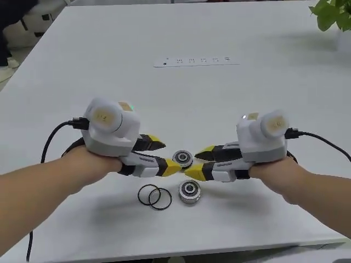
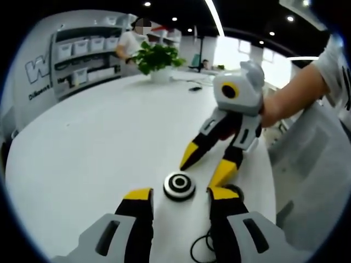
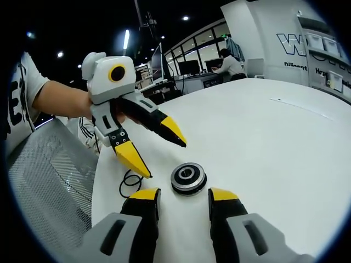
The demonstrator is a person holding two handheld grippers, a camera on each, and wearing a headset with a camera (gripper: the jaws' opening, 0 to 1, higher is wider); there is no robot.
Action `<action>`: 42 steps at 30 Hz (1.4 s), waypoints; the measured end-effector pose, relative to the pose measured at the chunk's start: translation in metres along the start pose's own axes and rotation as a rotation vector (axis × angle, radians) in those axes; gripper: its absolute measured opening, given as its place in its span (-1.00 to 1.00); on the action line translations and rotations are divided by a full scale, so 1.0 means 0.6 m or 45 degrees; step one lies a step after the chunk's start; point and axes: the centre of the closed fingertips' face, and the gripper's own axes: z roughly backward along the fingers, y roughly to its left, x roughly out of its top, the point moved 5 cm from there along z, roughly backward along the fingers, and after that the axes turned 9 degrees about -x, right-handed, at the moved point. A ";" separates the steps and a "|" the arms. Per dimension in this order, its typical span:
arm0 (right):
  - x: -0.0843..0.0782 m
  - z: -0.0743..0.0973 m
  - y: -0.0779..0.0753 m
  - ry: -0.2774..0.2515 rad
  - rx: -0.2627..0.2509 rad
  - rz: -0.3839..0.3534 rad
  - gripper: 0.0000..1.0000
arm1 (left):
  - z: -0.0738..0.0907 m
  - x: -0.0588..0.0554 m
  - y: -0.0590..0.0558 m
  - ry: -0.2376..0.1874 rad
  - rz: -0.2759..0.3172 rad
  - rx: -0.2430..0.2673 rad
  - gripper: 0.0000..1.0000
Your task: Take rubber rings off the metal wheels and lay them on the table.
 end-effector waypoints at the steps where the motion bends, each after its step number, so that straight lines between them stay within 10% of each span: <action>1: 0.000 0.000 0.000 0.000 -0.001 0.000 -0.36 | -0.001 0.000 0.000 0.001 -0.001 -0.001 -0.21; 42: 0.006 -0.008 -0.002 -0.040 -0.028 -0.041 -0.43 | -0.043 0.000 0.003 0.082 -0.122 0.011 -0.73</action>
